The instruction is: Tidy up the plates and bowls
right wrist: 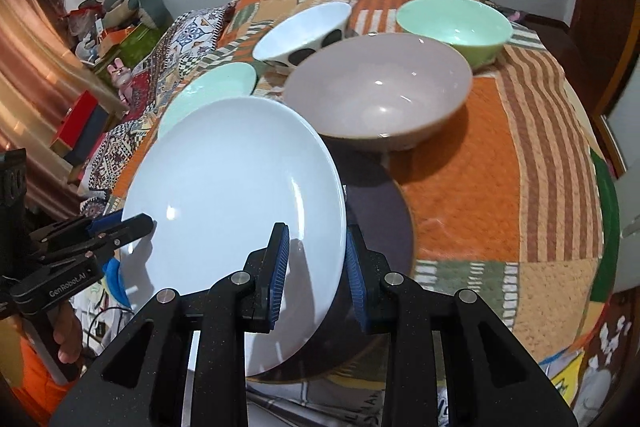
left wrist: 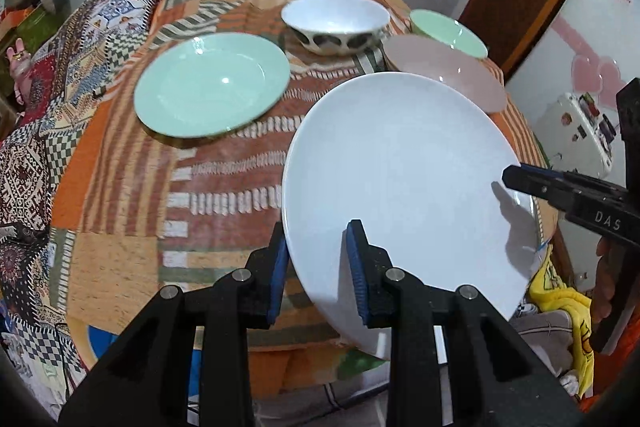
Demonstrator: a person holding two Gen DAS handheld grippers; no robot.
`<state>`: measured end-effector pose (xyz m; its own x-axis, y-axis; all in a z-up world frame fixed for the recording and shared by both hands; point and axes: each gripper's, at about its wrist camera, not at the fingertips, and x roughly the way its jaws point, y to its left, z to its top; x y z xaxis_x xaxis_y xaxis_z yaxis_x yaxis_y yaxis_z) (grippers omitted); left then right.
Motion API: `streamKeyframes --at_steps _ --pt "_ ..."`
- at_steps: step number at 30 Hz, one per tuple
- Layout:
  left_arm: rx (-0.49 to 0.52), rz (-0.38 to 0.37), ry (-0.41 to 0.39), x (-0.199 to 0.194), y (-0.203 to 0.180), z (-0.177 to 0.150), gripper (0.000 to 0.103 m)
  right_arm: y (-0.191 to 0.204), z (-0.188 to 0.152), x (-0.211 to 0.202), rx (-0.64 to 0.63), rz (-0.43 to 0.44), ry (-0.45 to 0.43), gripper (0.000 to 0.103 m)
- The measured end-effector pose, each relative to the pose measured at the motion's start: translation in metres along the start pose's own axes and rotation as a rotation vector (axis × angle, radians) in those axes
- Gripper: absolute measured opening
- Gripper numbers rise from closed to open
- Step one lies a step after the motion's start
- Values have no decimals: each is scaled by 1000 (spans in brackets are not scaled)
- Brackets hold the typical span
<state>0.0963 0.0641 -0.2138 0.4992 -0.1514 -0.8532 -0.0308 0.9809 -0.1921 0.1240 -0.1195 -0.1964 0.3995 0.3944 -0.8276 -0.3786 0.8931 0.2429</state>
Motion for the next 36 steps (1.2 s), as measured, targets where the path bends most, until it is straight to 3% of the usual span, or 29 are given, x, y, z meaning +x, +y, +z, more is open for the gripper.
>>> streamKeyframes --at_steps 25,36 --pt "3 -36 84 37 -15 11 31 -29 -13 1 56 -13 16 26" --pt "34 9 78 45 -25 16 33 -31 -9 5 42 -41 9 26"
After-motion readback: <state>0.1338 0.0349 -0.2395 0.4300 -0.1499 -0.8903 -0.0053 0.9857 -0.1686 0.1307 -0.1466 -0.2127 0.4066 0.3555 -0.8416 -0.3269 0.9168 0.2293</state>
